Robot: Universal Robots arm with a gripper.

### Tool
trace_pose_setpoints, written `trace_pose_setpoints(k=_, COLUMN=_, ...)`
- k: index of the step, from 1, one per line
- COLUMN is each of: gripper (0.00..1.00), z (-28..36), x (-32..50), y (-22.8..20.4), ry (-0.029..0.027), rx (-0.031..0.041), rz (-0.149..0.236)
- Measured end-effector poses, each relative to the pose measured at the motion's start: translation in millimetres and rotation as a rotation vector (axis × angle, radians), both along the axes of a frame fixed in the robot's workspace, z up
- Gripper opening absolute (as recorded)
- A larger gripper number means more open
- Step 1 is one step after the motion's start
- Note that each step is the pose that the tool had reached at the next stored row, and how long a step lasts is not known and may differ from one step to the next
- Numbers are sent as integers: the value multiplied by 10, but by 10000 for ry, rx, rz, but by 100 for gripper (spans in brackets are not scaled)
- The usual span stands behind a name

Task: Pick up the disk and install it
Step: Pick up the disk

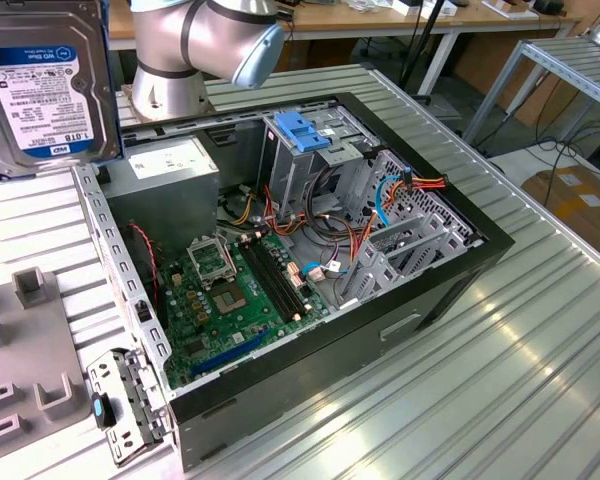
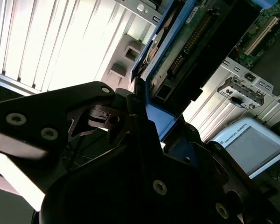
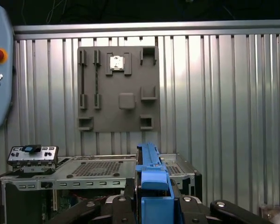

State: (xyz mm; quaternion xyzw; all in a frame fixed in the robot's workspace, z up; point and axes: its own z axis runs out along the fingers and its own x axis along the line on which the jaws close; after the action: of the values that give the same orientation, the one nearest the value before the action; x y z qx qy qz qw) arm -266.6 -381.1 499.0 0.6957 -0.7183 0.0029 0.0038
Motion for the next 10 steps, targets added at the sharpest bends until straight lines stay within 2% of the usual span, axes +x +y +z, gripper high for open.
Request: trace_pose_setpoints(k=10, gripper=37, z=0, x=91, y=-57, ry=1, rx=-7, rz=0)
